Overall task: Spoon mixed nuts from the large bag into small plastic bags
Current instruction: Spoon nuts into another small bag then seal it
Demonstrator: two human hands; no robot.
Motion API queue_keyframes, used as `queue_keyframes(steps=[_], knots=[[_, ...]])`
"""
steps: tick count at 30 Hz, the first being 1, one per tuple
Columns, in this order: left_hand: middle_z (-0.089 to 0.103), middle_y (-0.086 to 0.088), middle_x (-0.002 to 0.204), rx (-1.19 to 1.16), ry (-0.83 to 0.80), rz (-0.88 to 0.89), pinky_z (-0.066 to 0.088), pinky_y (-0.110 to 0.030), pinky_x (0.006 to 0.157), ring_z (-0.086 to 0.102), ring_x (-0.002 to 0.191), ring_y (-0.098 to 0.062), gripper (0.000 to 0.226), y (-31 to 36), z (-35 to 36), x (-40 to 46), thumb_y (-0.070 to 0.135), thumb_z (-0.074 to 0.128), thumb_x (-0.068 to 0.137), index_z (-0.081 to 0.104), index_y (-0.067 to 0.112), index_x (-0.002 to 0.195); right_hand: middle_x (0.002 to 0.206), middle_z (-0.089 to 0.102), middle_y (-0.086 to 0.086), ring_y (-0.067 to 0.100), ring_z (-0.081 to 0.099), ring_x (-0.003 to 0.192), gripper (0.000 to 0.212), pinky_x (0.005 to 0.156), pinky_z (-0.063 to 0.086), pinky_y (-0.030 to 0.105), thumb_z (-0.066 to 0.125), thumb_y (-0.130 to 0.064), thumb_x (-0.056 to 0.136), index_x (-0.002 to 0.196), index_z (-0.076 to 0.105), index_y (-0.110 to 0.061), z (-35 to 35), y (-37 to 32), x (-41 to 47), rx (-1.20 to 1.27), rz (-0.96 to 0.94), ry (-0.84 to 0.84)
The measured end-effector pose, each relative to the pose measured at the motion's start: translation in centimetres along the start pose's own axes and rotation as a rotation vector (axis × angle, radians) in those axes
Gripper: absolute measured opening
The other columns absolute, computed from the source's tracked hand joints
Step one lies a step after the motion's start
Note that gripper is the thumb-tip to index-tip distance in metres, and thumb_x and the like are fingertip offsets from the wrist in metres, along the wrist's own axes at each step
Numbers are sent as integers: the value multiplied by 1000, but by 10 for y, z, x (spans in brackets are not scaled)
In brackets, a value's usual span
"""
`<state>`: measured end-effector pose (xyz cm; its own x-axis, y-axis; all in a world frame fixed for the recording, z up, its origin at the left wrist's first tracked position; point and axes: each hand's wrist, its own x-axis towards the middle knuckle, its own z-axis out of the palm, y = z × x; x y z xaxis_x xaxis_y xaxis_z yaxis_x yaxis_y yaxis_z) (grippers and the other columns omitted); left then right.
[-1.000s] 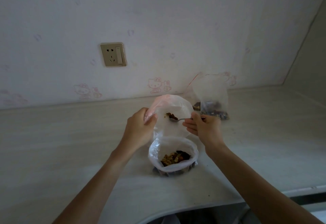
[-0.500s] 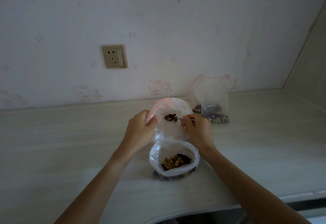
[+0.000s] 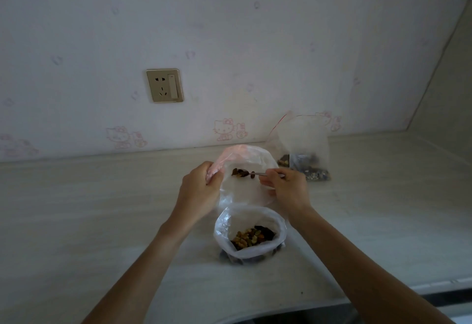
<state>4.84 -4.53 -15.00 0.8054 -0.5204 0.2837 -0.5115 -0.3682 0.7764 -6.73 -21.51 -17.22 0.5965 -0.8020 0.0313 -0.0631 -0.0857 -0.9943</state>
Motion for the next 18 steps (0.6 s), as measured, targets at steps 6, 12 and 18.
queue_keyframes(steps=[6, 12, 18], knots=[[70, -6, 79, -14, -15, -12, 43, -21, 56, 61, 63, -16, 28, -1, -6, 3, 41, 57, 102, 68, 17, 93, 84, 81, 0, 12, 78, 86, 12, 76, 62, 28, 63, -17, 102, 97, 75, -14, -21, -8, -9, 111, 64, -59], [71, 8, 88, 78, -10, 21, 55, -37, 73, 69, 79, -13, 35, 1, -12, 6, 60, 60, 96, 66, 26, 106, 90, 81, 6, 16, 78, 89, 16, 82, 63, 32, 62, -16, 102, 104, 75, -7, -54, -23, -23, 143, 67, -76], [63, 5, 133, 218, 30, 22, 54, -48, 98, 64, 115, -19, 68, 6, -26, -4, 74, 52, 91, 55, 26, 140, 94, 81, 9, 21, 79, 92, 19, 76, 64, 27, 62, -17, 102, 106, 75, -5, -85, -53, -43, 182, 6, -158]])
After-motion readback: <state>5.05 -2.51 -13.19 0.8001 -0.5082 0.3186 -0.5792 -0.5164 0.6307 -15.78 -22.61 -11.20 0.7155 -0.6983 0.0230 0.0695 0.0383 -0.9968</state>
